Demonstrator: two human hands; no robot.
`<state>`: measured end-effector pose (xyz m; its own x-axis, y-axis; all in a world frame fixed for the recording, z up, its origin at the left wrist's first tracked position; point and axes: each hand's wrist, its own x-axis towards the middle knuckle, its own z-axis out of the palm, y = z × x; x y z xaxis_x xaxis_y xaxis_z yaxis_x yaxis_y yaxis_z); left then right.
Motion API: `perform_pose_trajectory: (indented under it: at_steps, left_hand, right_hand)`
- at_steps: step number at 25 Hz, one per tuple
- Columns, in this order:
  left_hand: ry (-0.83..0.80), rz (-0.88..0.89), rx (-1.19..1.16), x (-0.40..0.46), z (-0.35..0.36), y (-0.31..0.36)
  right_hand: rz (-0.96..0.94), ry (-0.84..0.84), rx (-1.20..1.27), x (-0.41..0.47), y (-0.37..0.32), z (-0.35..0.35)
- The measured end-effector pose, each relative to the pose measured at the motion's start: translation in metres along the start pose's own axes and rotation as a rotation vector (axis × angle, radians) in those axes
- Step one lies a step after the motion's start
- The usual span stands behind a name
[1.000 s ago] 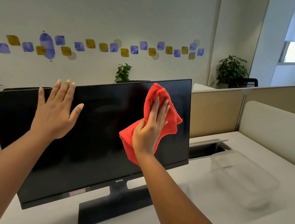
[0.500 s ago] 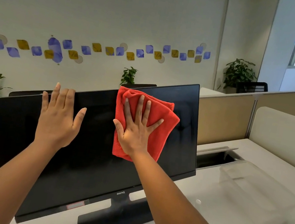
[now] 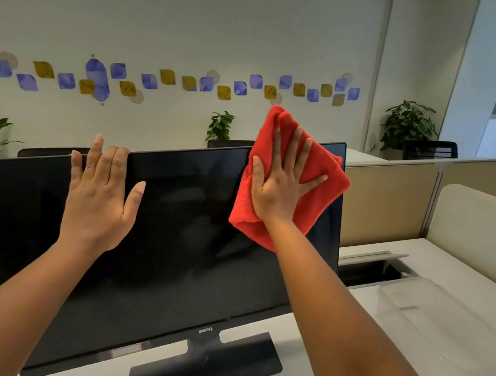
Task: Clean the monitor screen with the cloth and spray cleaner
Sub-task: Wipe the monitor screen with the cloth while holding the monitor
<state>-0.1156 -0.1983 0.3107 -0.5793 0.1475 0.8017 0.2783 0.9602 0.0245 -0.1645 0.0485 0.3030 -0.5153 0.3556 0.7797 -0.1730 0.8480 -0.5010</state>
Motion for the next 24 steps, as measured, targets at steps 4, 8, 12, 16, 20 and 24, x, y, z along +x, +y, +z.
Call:
perform_pose_trajectory:
  at_steps: [4, 8, 12, 16, 20, 24]
  left_hand:
    - [0.014, 0.01, -0.011, 0.001, 0.003, -0.002]
    - [0.021, 0.012, 0.0, 0.0, 0.005, -0.002]
    - [0.019, 0.007, 0.001, 0.0, 0.004, 0.0]
    - [0.001, -0.001, 0.001, -0.002, 0.001, -0.002]
    - [0.002, 0.005, -0.009, -0.001, 0.0, 0.001]
    - [0.009, -0.01, -0.006, -0.002, 0.001, 0.002]
  right_hand:
    - [0.201, 0.051, 0.06, 0.007, 0.035, -0.004]
    - [0.429, 0.056, 0.09, -0.028, 0.06, 0.004]
    - [0.476, 0.064, 0.122, -0.069, 0.059, 0.016]
    - [0.378, 0.077, 0.085, -0.056, 0.026, 0.02]
    - [0.07, 0.117, 0.017, -0.067, -0.02, 0.033]
    - [-0.184, 0.043, -0.085, -0.101, -0.04, 0.052]
